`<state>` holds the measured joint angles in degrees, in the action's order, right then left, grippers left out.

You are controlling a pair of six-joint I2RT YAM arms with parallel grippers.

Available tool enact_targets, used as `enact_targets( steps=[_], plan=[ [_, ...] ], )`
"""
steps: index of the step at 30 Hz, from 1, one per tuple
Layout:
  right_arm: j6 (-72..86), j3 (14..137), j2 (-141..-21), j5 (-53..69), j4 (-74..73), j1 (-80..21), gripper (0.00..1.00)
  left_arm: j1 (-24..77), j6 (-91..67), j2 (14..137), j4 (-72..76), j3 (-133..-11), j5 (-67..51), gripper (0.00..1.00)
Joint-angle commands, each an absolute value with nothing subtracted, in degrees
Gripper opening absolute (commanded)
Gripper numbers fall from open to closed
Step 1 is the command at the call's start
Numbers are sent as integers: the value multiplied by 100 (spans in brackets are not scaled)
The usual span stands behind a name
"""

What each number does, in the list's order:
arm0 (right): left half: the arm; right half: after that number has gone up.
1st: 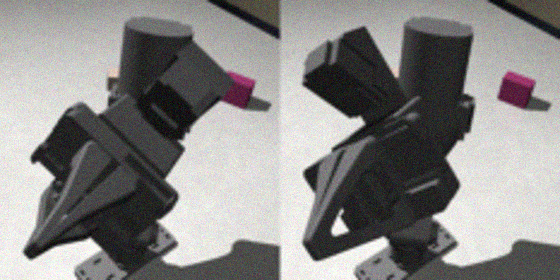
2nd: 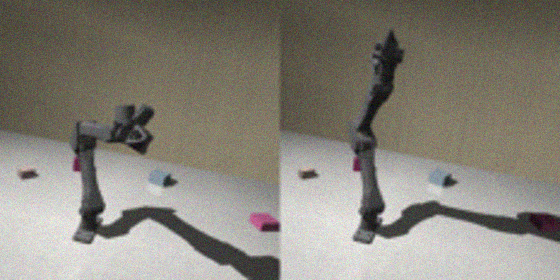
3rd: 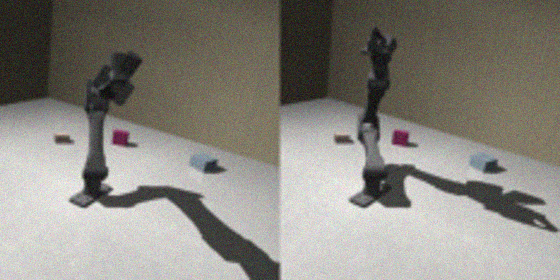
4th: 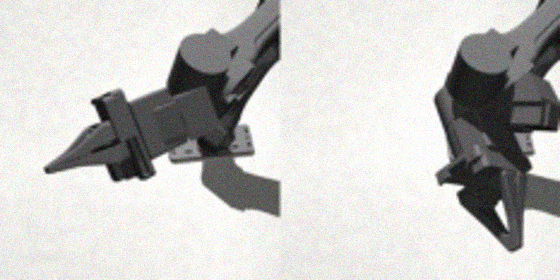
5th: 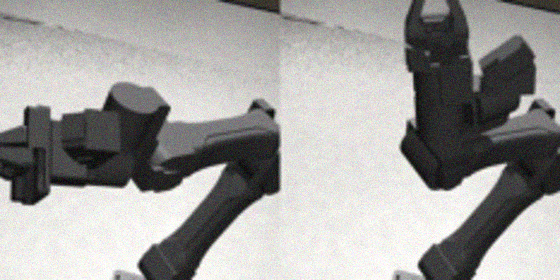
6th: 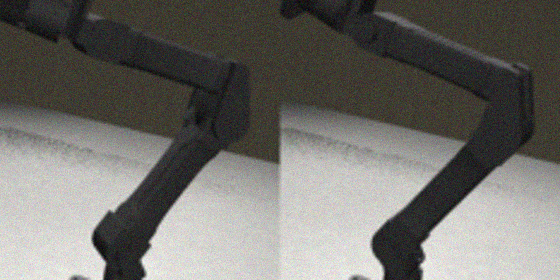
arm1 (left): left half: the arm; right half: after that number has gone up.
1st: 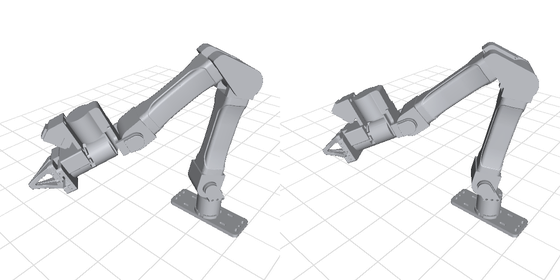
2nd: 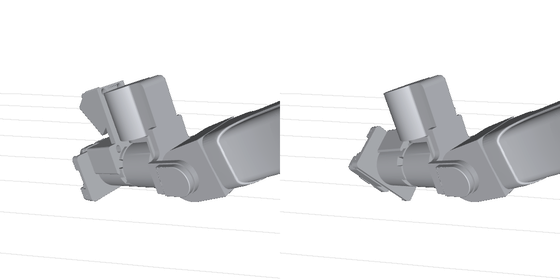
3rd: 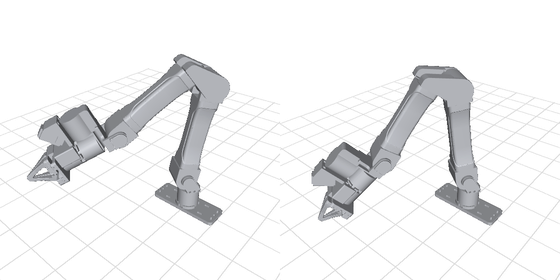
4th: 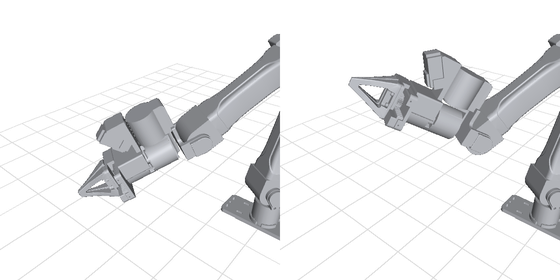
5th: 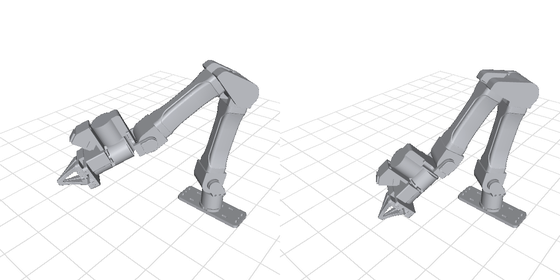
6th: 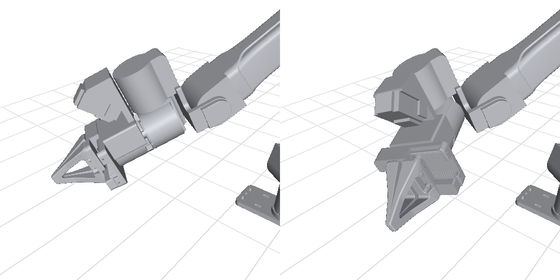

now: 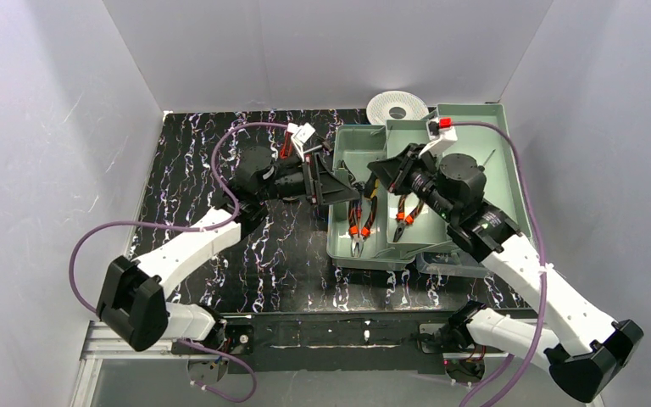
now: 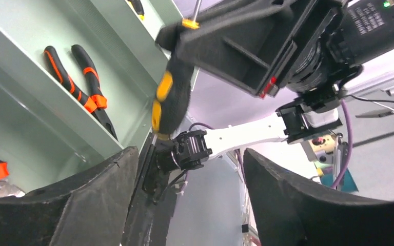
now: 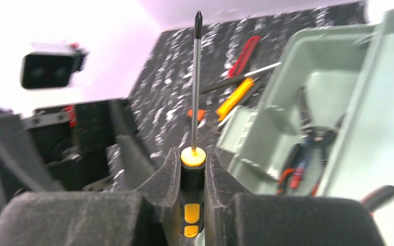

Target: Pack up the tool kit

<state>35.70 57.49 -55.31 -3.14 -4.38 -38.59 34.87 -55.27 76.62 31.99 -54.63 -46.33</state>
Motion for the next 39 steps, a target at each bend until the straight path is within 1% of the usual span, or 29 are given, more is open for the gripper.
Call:
enact_targets(
  steps=[1, 3, 7, 9, 11, 15, 17, 20, 22, 24, 27, 32, 34, 35, 36, 37, 38, 39],
  plan=[
    [2153, 6857, -5600, -2041, -1528, -3828, 1, 3500, -4100, 6969, 1364, -5963, -3983, 77],
    [1601, 7421, -5918, -2931, -2294, -3827, 1, 3498, -3426, 6829, 347, -6266, -3469, 80],
    [752, 8429, -6678, -4812, -3881, -3816, 1, 3498, -2325, 6676, -1271, -6679, -2254, 81],
    [467, 8577, -6946, -5838, -4190, -3772, 1, 3498, -2043, 6639, -1742, -6731, -1701, 81],
    [229, 8547, -7132, -6425, -4289, -3608, 1, 3494, -1863, 6619, -2065, -6716, -1235, 81],
    [603, 8451, -7401, -6546, -4832, -2946, 1, 3489, -1722, 6573, -2309, -6579, -619, 83],
    [829, 8319, -7413, -6406, -4941, -2743, 1, 3489, -1693, 6569, -2477, -6550, -315, 84],
    [1106, 8192, -7379, -5878, -5044, -2644, 1, 3489, -1723, 6646, -2750, -6569, 133, 85],
    [1388, 8163, -7410, -5756, -5217, -2612, 1, 3487, -1797, 6789, -2933, -6618, 345, 89],
    [1612, 8081, -7416, -5724, -5309, -2592, 1, 3487, -1878, 6961, -3159, -6735, 502, 91],
    [1720, 7906, -7312, -5487, -5305, -2560, 1, 3489, -1914, 7121, -3424, -6898, 566, 92],
    [1747, 7525, -7077, -5042, -5007, -2523, 2, 3489, -1870, 7103, -3393, -6851, 698, 92],
    [1755, 7494, -7018, -4676, -5023, -2513, 12, 3489, -1817, 7114, -3386, -6841, 765, 92],
    [1805, 7438, -6969, -4530, -4994, -2502, 20, 3489, -1789, 7118, -3371, -6833, 810, 94],
    [1848, 7364, -6898, -4445, -4917, -2504, 34, 3483, -1760, 7137, -3351, -6836, 855, 95],
    [1854, 7268, -6822, -4372, -4793, -2505, 54, 3484, -1738, 7160, -3330, -6818, 906, 96],
    [1852, 7195, -6713, -4368, -4673, -2502, 72, 3481, -1702, 7198, -3317, -6817, 951, 96],
    [1842, 7148, -6641, -4418, -4555, -2504, 76, 3481, -1650, 7256, -3316, -6830, 999, 97]
  ],
)
